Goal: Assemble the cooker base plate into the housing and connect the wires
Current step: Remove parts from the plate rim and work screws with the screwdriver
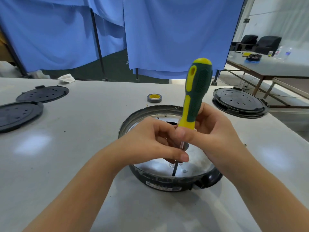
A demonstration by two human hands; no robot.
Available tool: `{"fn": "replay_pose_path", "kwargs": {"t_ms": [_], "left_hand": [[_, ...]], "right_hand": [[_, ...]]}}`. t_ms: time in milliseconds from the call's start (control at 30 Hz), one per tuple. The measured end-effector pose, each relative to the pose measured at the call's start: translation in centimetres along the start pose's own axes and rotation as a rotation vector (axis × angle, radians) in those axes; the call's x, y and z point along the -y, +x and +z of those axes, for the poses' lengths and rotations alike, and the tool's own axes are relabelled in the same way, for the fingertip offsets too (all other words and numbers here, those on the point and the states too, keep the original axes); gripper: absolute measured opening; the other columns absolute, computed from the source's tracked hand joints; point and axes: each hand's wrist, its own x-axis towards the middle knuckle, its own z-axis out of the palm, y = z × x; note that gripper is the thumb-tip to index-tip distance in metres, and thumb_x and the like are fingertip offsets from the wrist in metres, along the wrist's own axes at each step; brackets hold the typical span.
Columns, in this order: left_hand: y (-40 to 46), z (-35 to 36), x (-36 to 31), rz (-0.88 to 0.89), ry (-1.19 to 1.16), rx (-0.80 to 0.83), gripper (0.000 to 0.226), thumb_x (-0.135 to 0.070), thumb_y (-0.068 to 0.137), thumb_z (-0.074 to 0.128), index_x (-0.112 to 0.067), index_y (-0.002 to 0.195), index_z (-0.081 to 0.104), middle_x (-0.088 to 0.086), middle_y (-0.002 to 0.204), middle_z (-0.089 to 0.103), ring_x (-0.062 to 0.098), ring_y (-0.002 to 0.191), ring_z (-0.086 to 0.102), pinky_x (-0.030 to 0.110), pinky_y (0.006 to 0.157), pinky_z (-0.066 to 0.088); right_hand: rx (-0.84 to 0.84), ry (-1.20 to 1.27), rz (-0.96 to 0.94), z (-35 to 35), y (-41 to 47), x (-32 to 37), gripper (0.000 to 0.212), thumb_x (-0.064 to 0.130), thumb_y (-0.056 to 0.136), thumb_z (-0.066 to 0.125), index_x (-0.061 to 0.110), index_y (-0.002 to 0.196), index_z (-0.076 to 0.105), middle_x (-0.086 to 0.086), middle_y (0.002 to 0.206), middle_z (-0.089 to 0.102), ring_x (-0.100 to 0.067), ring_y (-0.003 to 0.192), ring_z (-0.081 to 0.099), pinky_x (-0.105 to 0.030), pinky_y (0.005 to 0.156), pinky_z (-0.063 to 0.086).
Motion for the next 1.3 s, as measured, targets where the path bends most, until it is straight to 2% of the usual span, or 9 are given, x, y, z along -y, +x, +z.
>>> {"fn": "replay_pose_path", "kwargs": {"t_ms": [67,167,267,433,733,900,1067,1133,1300], "left_hand": [[-0.1,-0.1,0.1,0.022,-0.016,0.015,0.022,0.003,0.069,0.082,-0.018,0.072,0.074,0.003,0.069,0.073,0.022,0.07,0.073,0.024,0.068,0.056],[-0.2,-0.2,0.3,0.025,-0.071,0.084,0.013,0.004,0.078,0.074,-0.006,0.085,0.075,0.008,0.08,0.076,0.027,0.083,0.074,0.029,0.074,0.059],[-0.2,-0.2,0.2,0.009,-0.052,0.125,0.013,0.0,0.088,0.065,-0.006,0.096,0.072,0.008,0.088,0.076,0.023,0.088,0.074,0.023,0.075,0.057],[-0.2,-0.4,0.3,-0.008,0.014,0.152,0.018,0.0,0.095,0.054,-0.003,0.107,0.067,0.008,0.094,0.075,0.019,0.093,0.073,0.022,0.079,0.056],[0.0,0.0,0.0,0.0,-0.032,0.026,0.019,-0.006,0.07,0.084,-0.018,0.081,0.075,0.002,0.077,0.076,0.023,0.077,0.074,0.029,0.072,0.059],[0.1,0.5,0.0,0.053,-0.029,0.016,0.016,0.005,0.073,0.078,-0.011,0.074,0.073,0.008,0.072,0.074,0.021,0.073,0.074,0.025,0.067,0.058],[0.2,0.4,0.2,-0.018,-0.044,0.018,0.013,0.003,0.086,0.066,-0.007,0.093,0.071,0.008,0.079,0.076,0.022,0.077,0.075,0.022,0.067,0.057],[0.1,0.2,0.1,-0.034,-0.039,0.031,0.016,0.003,0.09,0.061,-0.008,0.095,0.071,0.007,0.08,0.076,0.022,0.08,0.075,0.02,0.068,0.056],[-0.2,-0.4,0.1,-0.038,-0.042,0.11,0.02,0.002,0.095,0.053,-0.007,0.102,0.069,0.008,0.09,0.076,0.023,0.091,0.073,0.026,0.077,0.057]], "right_hand": [[-0.018,-0.01,-0.006,0.4,-0.2,0.0,0.044,0.012,0.06,0.083,0.002,0.094,0.057,-0.005,0.08,0.067,-0.016,0.076,0.068,-0.022,0.064,0.054],[0.065,0.069,-0.001,0.5,-0.3,0.1,0.033,0.026,0.072,0.076,0.03,0.102,0.064,-0.002,0.099,0.073,-0.019,0.094,0.07,-0.026,0.074,0.055],[0.202,0.208,0.068,-0.2,0.0,0.3,0.04,0.03,0.084,0.06,0.022,0.123,0.058,-0.009,0.113,0.07,-0.024,0.108,0.065,-0.029,0.087,0.052],[0.292,0.299,0.114,-1.3,0.6,0.6,0.045,0.012,0.079,0.054,0.016,0.123,0.061,-0.012,0.123,0.066,-0.027,0.12,0.059,-0.031,0.097,0.049],[-0.031,-0.117,-0.038,-0.2,0.1,0.5,0.036,0.02,0.055,0.087,0.024,0.077,0.06,0.003,0.067,0.06,-0.014,0.067,0.062,-0.022,0.064,0.054],[-0.17,-0.424,-0.175,1.2,-0.4,0.0,0.043,0.033,0.056,0.089,0.024,0.069,0.049,-0.009,0.068,0.058,-0.015,0.059,0.056,-0.021,0.056,0.049],[0.025,-0.082,-0.064,-0.1,0.1,0.1,0.02,0.033,0.086,0.059,0.028,0.105,0.064,0.004,0.105,0.071,-0.011,0.103,0.066,-0.022,0.085,0.051],[0.1,0.12,0.011,-0.8,0.5,0.2,0.029,0.023,0.094,0.044,0.025,0.114,0.065,-0.002,0.119,0.068,-0.018,0.116,0.061,-0.03,0.094,0.05],[0.098,0.236,0.034,-1.1,0.6,0.2,0.036,0.005,0.086,0.048,0.019,0.111,0.07,-0.008,0.115,0.07,-0.024,0.106,0.067,-0.026,0.085,0.053]]}}
